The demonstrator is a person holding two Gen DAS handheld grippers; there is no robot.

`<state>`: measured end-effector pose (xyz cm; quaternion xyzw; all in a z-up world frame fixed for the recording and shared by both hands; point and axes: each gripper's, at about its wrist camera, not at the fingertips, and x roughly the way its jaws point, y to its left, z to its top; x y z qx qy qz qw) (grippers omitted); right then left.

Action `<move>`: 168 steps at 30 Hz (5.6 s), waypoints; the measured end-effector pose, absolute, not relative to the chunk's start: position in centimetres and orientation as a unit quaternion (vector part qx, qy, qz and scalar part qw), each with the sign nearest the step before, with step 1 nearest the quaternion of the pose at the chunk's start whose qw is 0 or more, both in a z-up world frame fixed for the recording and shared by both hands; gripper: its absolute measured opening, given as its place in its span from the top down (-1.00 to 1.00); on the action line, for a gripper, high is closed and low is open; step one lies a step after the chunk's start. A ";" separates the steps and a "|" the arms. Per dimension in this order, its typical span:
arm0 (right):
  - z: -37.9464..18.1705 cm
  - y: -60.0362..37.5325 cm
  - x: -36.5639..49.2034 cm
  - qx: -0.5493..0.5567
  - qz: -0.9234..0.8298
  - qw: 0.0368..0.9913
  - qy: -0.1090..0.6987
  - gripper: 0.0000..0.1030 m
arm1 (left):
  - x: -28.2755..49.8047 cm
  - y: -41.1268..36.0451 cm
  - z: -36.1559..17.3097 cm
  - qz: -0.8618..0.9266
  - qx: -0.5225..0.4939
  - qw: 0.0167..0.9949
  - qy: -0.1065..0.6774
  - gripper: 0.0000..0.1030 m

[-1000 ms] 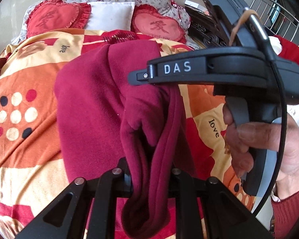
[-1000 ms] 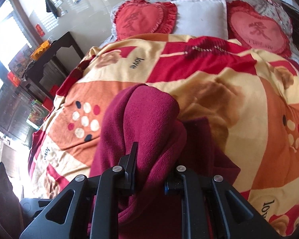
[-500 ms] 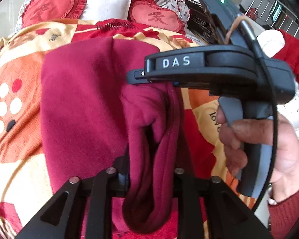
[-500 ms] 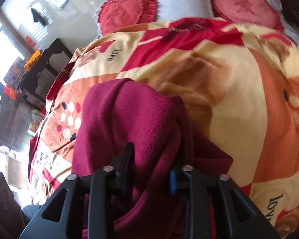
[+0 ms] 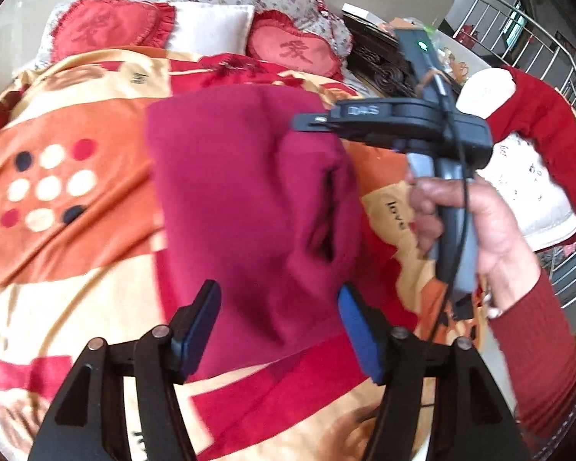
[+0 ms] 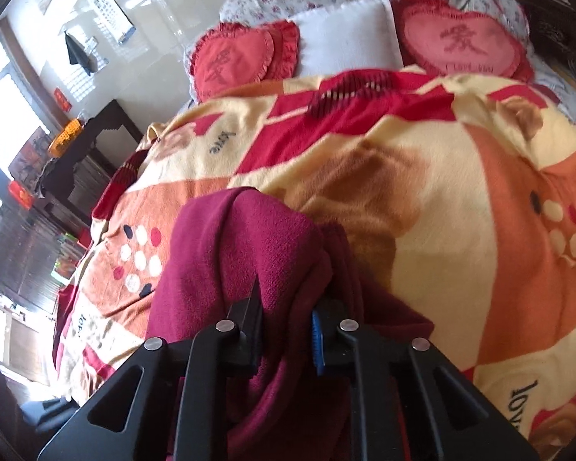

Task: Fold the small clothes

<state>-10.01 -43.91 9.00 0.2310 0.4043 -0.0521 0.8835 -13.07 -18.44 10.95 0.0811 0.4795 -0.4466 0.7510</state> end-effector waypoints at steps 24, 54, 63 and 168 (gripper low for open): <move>7.8 -39.9 -16.9 0.303 -0.054 0.855 0.419 0.97 | -11.9 -18.1 7.6 -0.393 0.109 0.770 0.491 -0.31; 7.1 -43.4 -13.9 0.275 -0.127 0.864 0.401 1.00 | -12.6 -19.7 5.5 -0.390 0.138 0.762 0.498 -0.39; 5.1 -44.5 -16.5 0.236 -0.160 0.874 0.393 1.00 | -12.7 -20.0 4.8 -0.391 0.140 0.760 0.500 -0.48; 8.1 -20.8 -29.3 0.122 -0.090 0.889 0.433 0.63 | -19.6 -1.5 12.6 -0.304 0.101 0.855 0.408 -0.59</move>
